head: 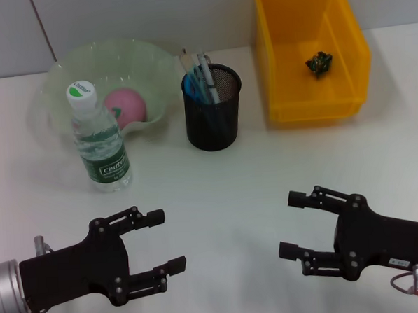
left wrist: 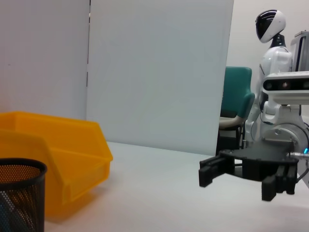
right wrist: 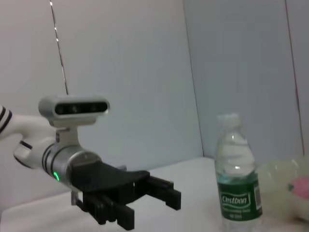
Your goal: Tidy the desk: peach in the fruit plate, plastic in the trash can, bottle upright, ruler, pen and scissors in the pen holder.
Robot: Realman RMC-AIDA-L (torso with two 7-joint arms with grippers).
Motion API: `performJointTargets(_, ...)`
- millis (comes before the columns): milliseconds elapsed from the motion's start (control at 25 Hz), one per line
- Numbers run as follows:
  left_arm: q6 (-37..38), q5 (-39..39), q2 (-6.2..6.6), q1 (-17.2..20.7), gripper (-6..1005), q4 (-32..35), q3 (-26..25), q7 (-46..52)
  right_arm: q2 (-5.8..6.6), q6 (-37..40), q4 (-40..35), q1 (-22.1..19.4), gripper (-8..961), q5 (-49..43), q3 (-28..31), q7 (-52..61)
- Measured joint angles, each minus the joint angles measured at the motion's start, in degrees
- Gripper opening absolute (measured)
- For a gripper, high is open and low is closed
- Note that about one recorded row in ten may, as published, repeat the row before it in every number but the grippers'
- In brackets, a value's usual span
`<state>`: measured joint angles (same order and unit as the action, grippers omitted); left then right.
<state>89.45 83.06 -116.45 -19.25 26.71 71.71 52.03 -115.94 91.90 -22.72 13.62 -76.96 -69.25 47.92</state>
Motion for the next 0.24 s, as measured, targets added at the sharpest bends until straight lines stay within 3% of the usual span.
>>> performJointTargets(240, -0.02, 0.00, 0.00, 0.00, 780, 0.00, -0.05, 0.07, -0.30, -0.35, 0.04, 0.02, 820, -0.22, 0.03, 0.04)
